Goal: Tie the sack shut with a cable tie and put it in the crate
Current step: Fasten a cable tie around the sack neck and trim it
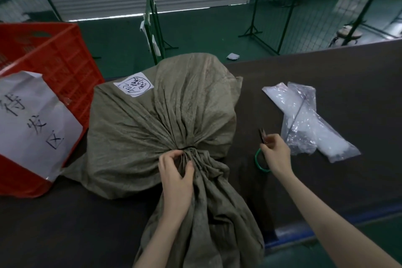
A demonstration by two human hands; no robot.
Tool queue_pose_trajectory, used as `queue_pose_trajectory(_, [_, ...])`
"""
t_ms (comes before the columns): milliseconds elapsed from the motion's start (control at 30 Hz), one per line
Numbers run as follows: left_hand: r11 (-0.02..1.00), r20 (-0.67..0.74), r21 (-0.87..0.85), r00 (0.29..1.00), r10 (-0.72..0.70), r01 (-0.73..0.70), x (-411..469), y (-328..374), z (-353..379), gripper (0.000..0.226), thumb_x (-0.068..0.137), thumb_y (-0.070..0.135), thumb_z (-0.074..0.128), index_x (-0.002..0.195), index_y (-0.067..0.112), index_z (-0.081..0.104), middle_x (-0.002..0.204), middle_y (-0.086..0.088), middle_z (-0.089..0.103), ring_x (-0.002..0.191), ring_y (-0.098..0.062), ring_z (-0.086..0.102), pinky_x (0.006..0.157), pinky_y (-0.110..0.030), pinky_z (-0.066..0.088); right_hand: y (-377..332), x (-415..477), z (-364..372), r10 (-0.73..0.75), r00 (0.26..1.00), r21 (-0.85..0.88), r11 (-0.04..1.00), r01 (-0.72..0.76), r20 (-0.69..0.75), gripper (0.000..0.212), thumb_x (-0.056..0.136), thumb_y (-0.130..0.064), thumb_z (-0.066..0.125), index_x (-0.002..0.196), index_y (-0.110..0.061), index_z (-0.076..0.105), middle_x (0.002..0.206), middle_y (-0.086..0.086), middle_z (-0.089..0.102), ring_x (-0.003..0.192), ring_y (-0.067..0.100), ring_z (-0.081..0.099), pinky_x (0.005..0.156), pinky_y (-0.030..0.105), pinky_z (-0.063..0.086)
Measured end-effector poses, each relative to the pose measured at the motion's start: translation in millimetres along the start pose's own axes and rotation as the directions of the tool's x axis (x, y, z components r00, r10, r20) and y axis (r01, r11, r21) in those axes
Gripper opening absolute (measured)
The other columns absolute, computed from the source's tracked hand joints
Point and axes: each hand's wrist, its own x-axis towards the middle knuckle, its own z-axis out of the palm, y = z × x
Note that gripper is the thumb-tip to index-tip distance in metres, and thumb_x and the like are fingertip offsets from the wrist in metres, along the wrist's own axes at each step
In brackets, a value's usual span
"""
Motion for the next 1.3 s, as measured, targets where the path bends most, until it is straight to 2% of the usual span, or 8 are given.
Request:
queue_pose_trajectory(200, [1.000,-0.003,0.006,1.000,0.000,0.000,0,-1,6,0.032,0.083,0.003,0.063,0.106,0.016,0.044,0.110,-0.002,0.042,0.107,-0.017,0.045,0.098,-0.028,0.035,38,-4,-4,0.114,0.992,-0.367,0.926,-0.085,0.057,0.045,0.080,-0.006,0.066,0.121,0.001,0.049,0.125,0.025,0.047,0.117,0.042,0.042,0.098,0.046,0.038])
queue_pose_trajectory(333, [0.999,0.042,0.035,0.999,0.002,-0.004,1,-3,4,0.027,0.084,0.004,0.062,0.105,0.014,0.047,0.110,-0.003,0.043,0.106,-0.014,0.045,0.098,-0.025,0.034,48,-9,0,0.127,0.988,-0.496,0.865,-0.068,0.088,0.039,0.083,-0.006,0.065,0.117,0.003,0.047,0.125,0.027,0.045,0.114,0.043,0.043,0.097,0.046,0.037])
queue_pose_trajectory(600, [0.999,0.067,0.039,0.997,-0.025,0.023,11,0,-3,0.020,0.086,0.005,0.060,0.101,0.014,0.051,0.105,-0.004,0.049,0.097,-0.012,0.049,0.089,-0.019,0.038,41,-6,4,0.202,0.976,-0.507,0.851,-0.135,0.080,0.048,0.081,-0.005,0.068,0.117,0.002,0.038,0.124,0.030,0.047,0.115,0.046,0.047,0.091,0.048,0.042])
queue_pose_trajectory(800, [0.998,0.039,0.013,0.997,-0.067,0.066,23,2,-7,0.016,0.087,0.008,0.060,0.098,0.011,0.049,0.098,-0.010,0.058,0.089,-0.021,0.057,0.082,-0.032,0.047,30,-7,5,0.342,0.931,-0.506,0.829,-0.238,0.123,0.064,0.078,-0.010,0.071,0.126,-0.002,0.028,0.126,0.026,0.052,0.116,0.045,0.052,0.084,0.043,0.044])
queue_pose_trajectory(1000, [0.998,0.023,0.042,0.999,-0.039,0.038,36,3,-13,0.018,0.088,0.012,0.060,0.104,0.014,0.053,0.094,-0.009,0.059,0.083,-0.021,0.058,0.080,-0.030,0.047,29,-12,6,0.394,0.913,-0.273,0.894,-0.354,0.106,0.054,0.080,-0.006,0.059,0.126,-0.004,0.029,0.121,0.026,0.054,0.106,0.042,0.055,0.086,0.043,0.046])
queue_pose_trajectory(1167, [0.984,0.067,0.144,0.993,0.099,-0.108,44,9,-14,0.010,0.092,0.012,0.056,0.093,0.012,0.066,0.091,-0.005,0.058,0.083,-0.013,0.055,0.082,-0.023,0.042,18,-21,9,0.284,0.938,-0.001,0.957,-0.289,0.199,0.056,0.083,0.002,0.049,0.134,-0.016,0.035,0.114,0.013,0.057,0.095,0.029,0.056,0.078,0.034,0.046])
queue_pose_trajectory(1233, [0.985,0.072,0.118,0.990,0.120,-0.128,45,14,-15,0.021,0.096,0.011,0.049,0.087,0.011,0.067,0.089,-0.006,0.063,0.085,-0.011,0.057,0.081,-0.017,0.039,5,-27,11,0.242,0.944,0.171,0.944,-0.282,0.224,0.054,0.085,0.004,0.049,0.132,-0.020,0.038,0.105,0.008,0.061,0.084,0.024,0.060,0.068,0.033,0.052])
queue_pose_trajectory(1300, [0.988,0.043,0.097,0.992,0.116,-0.120,46,18,-19,0.027,0.098,0.011,0.044,0.085,0.012,0.067,0.086,-0.005,0.064,0.081,-0.005,0.055,0.077,-0.013,0.038,-15,-34,10,0.204,0.947,0.332,0.901,-0.280,0.247,0.052,0.086,0.010,0.046,0.127,-0.023,0.039,0.089,0.002,0.056,0.069,0.014,0.053,0.053,0.023,0.046])
